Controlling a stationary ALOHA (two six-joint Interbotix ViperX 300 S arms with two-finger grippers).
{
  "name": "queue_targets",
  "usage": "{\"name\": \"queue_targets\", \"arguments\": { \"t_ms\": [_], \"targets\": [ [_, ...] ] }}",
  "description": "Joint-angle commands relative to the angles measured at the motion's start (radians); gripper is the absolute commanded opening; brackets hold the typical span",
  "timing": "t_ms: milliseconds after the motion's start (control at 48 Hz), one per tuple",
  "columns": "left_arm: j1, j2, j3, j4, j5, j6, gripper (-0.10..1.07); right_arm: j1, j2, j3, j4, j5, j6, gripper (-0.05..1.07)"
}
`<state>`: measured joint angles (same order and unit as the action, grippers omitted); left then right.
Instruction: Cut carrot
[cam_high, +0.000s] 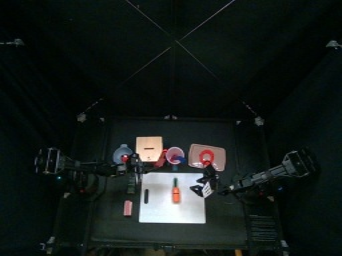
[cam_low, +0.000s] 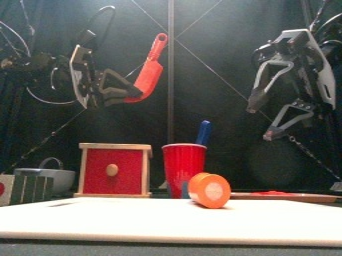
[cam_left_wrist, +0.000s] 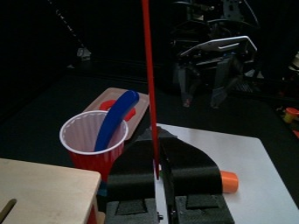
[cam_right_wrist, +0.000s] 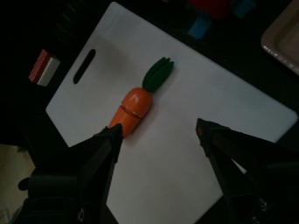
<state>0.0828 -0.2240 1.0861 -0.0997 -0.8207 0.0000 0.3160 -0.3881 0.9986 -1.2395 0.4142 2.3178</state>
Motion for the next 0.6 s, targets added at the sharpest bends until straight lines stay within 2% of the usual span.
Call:
{"name": "queue_targets", "arguments": {
  "t_ms": [0,167,333,438,583],
  "targets": [
    [-0.002,-0.009,-0.009,-0.002,-0.008,0.0,0.26,-0.006,-0.011,-0.009,-0.018,-0.002,-0.008,0.98],
    [0.0,-0.009,-0.008,-0.002,-0.008,0.002,0.26,-0.044,-0.023,-0.012,-0.055,-0.014,-0.014,0.98],
    [0.003,-0.009,-0.008,-0.002,-0.008,0.003,0.26,-0.103,-0.072,-0.011,-0.118,-0.051,-0.015,0.98],
    [0.005,-0.009,-0.009,-0.002,-0.008,0.003,0.26,-0.164,-0.103,-0.017,-0.135,-0.126,-0.021,0.98],
    [0.006,-0.009,-0.008,0.0,-0.008,0.003,0.26,-0.301,-0.14,-0.018,-0.178,-0.281,-0.026,0.98]
  ]
}}
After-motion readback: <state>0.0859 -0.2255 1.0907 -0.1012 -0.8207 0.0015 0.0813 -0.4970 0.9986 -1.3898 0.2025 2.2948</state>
